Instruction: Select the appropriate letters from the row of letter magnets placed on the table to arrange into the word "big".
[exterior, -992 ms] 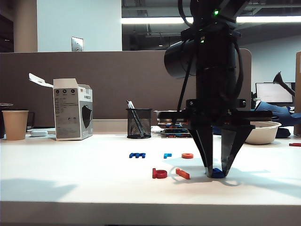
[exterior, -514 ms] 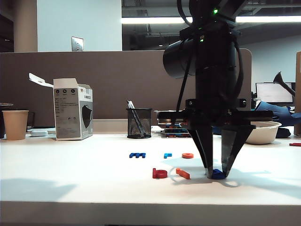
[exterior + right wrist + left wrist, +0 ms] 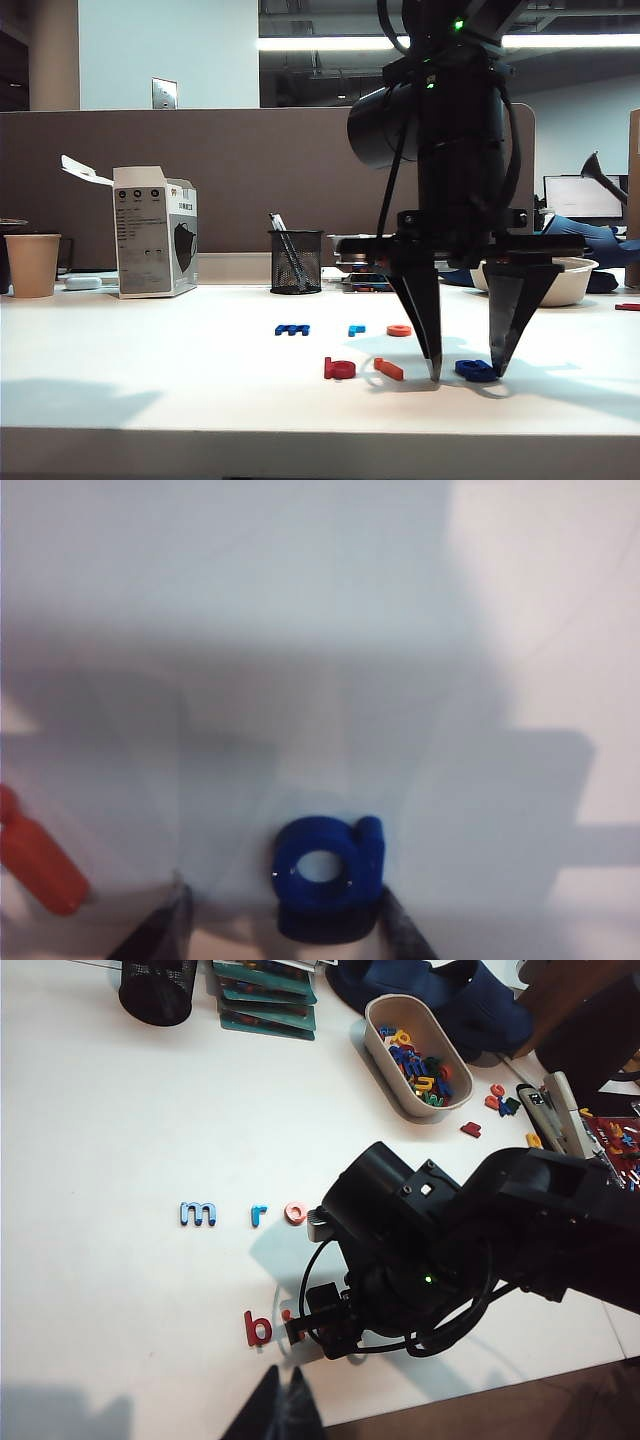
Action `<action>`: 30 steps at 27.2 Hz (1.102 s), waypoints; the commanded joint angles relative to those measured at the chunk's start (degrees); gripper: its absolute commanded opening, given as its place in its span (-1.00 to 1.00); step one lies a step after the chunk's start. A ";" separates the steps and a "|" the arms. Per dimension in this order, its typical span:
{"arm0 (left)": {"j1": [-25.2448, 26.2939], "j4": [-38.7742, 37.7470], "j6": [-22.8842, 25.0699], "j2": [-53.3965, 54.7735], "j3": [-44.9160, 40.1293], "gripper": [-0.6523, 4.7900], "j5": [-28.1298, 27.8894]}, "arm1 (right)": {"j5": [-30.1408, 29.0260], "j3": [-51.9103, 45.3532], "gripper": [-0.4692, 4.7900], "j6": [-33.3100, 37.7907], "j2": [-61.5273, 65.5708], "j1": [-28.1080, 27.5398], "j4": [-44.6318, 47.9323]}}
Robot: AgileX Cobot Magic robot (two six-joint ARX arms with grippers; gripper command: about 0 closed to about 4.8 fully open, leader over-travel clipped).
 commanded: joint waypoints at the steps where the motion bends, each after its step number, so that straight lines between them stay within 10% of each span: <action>1: -0.07 0.57 -0.15 -0.11 0.11 -0.78 -0.44 | 0.04 -0.15 0.07 0.04 0.02 0.20 0.94; 22: -0.07 0.57 -0.15 -0.11 0.11 -0.78 -0.44 | 3.13 7.58 0.02 -5.14 -7.10 -1.57 -0.63; 26: -0.07 0.57 -0.15 -0.11 0.11 -0.78 -0.44 | 3.17 13.11 -0.61 -9.22 -7.85 -3.56 -1.51; 30: -0.07 0.57 -0.15 -0.11 0.11 -0.78 -0.44 | 4.55 20.17 -0.76 -13.09 -7.91 -5.88 -2.36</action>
